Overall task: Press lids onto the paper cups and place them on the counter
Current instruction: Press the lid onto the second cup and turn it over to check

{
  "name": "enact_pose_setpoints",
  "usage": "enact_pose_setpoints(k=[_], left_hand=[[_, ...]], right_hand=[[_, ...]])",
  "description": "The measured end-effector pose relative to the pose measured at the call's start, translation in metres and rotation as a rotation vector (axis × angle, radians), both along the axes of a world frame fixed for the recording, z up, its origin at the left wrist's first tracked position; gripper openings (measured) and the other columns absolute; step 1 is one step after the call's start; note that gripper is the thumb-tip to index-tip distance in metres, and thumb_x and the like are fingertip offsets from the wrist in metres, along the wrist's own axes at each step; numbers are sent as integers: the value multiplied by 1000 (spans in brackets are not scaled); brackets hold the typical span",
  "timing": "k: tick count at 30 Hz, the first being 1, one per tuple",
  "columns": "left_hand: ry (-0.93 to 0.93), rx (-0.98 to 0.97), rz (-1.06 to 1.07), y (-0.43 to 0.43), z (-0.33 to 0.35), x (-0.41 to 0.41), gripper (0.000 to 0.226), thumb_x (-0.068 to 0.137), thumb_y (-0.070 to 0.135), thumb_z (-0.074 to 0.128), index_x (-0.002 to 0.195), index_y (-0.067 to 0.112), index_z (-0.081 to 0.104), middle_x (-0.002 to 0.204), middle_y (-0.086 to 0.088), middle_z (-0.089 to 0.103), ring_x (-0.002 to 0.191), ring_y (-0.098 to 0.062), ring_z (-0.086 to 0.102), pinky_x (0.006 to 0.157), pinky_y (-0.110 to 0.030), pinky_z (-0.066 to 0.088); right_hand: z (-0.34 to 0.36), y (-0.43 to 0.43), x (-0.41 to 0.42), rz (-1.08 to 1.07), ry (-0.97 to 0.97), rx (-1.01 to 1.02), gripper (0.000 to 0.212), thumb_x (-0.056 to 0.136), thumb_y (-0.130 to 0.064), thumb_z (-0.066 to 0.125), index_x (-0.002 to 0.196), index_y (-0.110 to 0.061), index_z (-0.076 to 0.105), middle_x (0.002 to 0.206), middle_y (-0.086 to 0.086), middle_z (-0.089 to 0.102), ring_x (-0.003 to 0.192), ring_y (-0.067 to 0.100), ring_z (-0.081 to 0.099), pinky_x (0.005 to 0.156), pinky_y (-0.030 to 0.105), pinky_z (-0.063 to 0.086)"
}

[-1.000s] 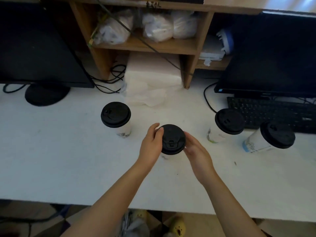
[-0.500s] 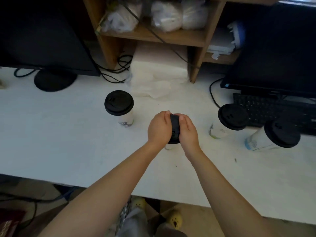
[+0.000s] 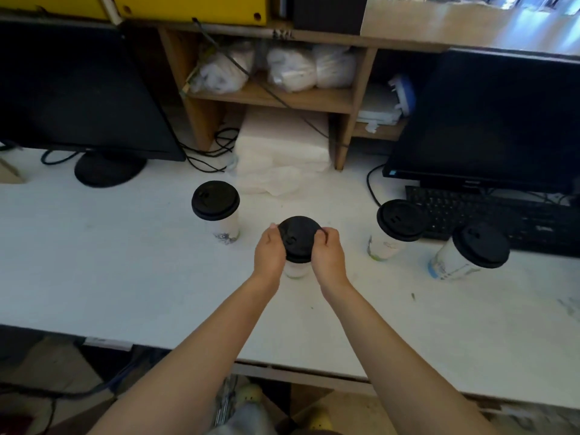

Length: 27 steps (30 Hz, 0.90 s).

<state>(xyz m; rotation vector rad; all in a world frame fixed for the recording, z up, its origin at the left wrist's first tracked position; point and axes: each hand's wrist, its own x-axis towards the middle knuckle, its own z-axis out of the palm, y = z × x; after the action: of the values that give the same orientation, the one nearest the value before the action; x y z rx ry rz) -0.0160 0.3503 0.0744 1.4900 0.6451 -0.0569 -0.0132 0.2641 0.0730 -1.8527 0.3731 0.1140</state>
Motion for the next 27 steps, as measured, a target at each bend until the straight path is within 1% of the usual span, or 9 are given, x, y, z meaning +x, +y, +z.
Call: enact_pose_setpoints(k=[2, 4, 6, 9, 12, 15, 19, 24, 27], left_hand=[[32, 19, -37, 13, -4, 7, 45, 101, 35, 27, 124, 10, 57, 121, -2, 59, 109, -17, 54, 96, -29, 42], [31, 80, -107, 24, -5, 13, 44, 100, 36, 31, 112, 10, 64, 117, -10, 64, 106, -22, 58, 94, -33, 46], [24, 121, -152, 31, -3, 18, 43, 100, 38, 33, 109, 11, 65, 112, -8, 64, 102, -20, 57, 89, -31, 45], [-33, 206, -124, 33, 0, 15, 43, 99, 41, 33, 111, 14, 64, 106, 1, 61, 101, -15, 55, 88, -28, 42], [-139, 409, -120, 17, -4, -1, 35, 100, 32, 32, 113, 15, 59, 103, 3, 59, 97, -14, 54, 82, -26, 41], [-256, 540, -94, 9, -17, -9, 28, 100, 22, 33, 111, 13, 58, 98, 3, 60, 89, -13, 56, 69, -15, 41], [-269, 544, -108, 13, -24, -6, 26, 100, 20, 34, 111, 14, 57, 97, 3, 60, 87, -12, 56, 73, -19, 44], [-263, 529, -150, 14, -21, -5, 26, 100, 21, 34, 112, 13, 56, 99, 3, 59, 90, -13, 56, 72, -20, 42], [-201, 413, -274, 22, -13, -3, 33, 101, 25, 29, 116, 14, 56, 105, 3, 58, 97, -13, 54, 78, -20, 43]], right_hand=[[2, -4, -13, 79, 54, -20, 17, 97, -20, 41, 108, -9, 46, 101, 6, 55, 82, 16, 52, 61, 26, 39], [4, -8, -27, 180, 129, -33, 25, 95, -26, 47, 113, -9, 44, 92, 2, 55, 74, 11, 52, 57, 22, 37], [4, -12, -31, 230, 167, -48, 42, 94, -35, 49, 125, -9, 40, 95, 0, 56, 81, 14, 53, 67, 25, 39], [4, -13, -14, 211, 81, -43, 47, 97, -41, 41, 133, -11, 40, 119, 4, 55, 98, 15, 50, 81, 25, 36], [2, -1, 3, 270, -14, -46, 37, 101, -33, 31, 125, -11, 50, 111, 0, 56, 96, 13, 51, 79, 24, 37], [-7, 6, 5, 273, -45, 13, 32, 102, -28, 29, 114, -13, 55, 99, 0, 59, 84, 11, 55, 71, 22, 44], [-17, 8, 7, 242, -71, 42, 31, 102, -27, 30, 112, -13, 55, 95, -3, 58, 79, 2, 54, 66, 15, 43], [-13, 8, 6, 246, -66, 59, 31, 102, -25, 30, 114, -10, 55, 101, 1, 58, 89, 14, 55, 68, 16, 43], [-8, 6, -3, 224, -27, 79, 33, 102, -26, 28, 120, -10, 51, 106, 1, 56, 99, 18, 55, 75, 24, 42]])
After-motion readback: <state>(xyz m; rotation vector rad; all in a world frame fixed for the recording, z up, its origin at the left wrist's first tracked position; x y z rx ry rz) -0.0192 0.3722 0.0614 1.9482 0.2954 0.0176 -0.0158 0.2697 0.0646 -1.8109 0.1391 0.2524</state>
